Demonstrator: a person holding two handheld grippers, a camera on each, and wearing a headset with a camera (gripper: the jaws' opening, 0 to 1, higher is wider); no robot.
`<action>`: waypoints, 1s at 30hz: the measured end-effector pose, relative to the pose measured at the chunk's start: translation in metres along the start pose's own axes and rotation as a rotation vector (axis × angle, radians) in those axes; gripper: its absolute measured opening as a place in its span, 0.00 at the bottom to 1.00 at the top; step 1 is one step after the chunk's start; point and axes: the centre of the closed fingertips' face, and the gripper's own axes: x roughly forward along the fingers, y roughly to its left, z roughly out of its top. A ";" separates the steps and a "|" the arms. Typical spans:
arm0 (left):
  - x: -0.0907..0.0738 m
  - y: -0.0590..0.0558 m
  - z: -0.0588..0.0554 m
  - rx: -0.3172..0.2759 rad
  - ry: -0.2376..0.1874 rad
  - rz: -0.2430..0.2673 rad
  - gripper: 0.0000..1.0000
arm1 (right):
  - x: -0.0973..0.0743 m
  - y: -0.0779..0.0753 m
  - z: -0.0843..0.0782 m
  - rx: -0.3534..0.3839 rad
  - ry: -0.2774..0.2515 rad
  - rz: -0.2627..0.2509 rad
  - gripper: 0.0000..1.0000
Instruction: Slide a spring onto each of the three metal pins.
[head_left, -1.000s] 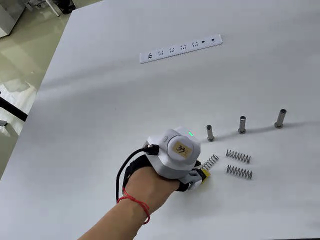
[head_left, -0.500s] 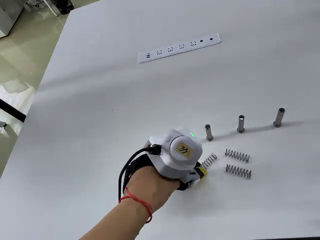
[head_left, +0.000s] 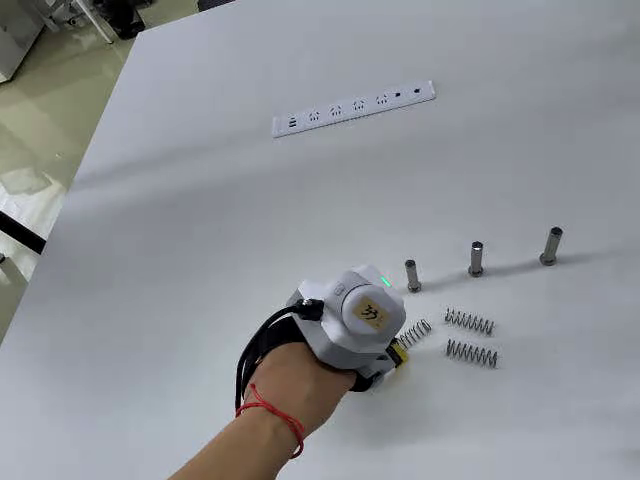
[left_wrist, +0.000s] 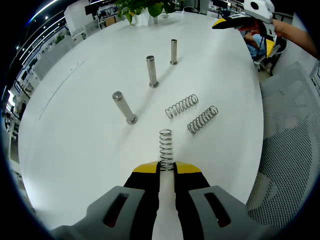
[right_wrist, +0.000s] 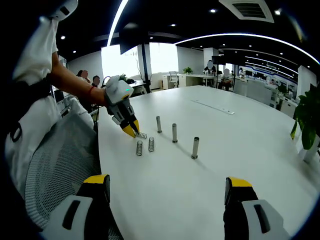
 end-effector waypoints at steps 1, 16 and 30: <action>0.000 0.000 0.000 0.001 -0.001 -0.001 0.07 | 0.000 0.001 0.000 -0.002 0.001 0.002 0.95; -0.005 0.001 -0.007 -0.009 -0.008 -0.008 0.07 | 0.000 0.002 0.006 -0.006 0.002 -0.004 0.94; -0.025 -0.004 -0.008 -0.021 -0.061 -0.011 0.07 | 0.001 0.004 0.013 -0.016 0.002 -0.007 0.93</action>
